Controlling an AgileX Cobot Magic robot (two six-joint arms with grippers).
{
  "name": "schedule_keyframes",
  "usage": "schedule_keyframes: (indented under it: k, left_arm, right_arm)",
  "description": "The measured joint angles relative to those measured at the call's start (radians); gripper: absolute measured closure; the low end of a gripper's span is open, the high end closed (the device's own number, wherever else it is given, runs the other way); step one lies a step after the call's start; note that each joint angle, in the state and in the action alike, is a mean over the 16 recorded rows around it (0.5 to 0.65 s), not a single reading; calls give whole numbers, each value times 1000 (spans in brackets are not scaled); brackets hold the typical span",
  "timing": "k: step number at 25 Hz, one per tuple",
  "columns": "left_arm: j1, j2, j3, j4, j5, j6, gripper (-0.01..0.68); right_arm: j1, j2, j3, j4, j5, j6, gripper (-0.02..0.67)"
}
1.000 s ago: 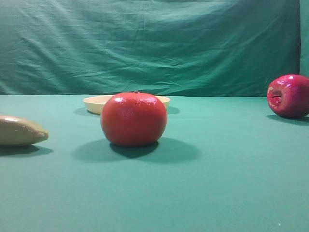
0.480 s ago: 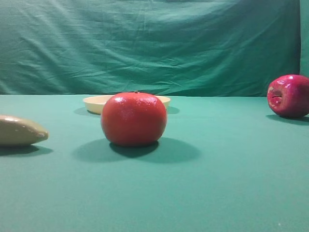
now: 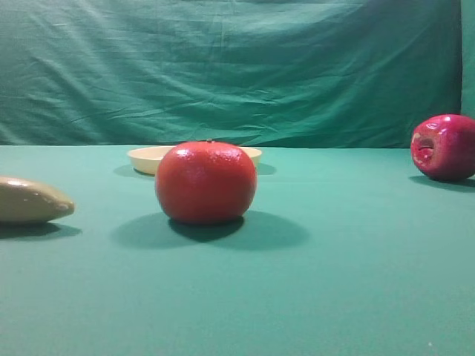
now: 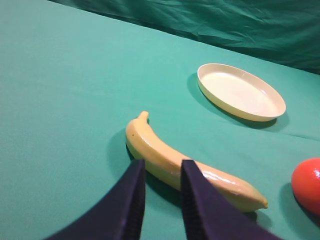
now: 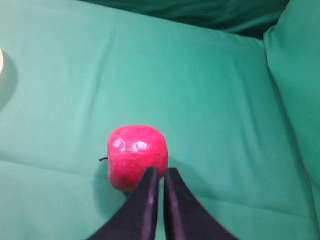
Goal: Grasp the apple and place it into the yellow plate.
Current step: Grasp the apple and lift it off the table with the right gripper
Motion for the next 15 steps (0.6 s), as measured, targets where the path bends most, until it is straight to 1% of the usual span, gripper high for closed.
schedule_keyframes:
  k: [7, 10, 13, 15]
  left_arm:
    - [0, 0, 0, 0, 0, 0, 516]
    - [0, 0, 0, 0, 0, 0, 516]
    - [0, 0, 0, 0, 0, 0, 516]
    - [0, 0, 0, 0, 0, 0, 516]
  right_arm:
    - [23, 154, -113, 1, 53, 5, 197]
    - [26, 214, -149, 2, 60, 9, 90]
    - [27, 274, -182, 2, 65, 14, 22]
    - [27, 313, -203, 2, 68, 17, 6]
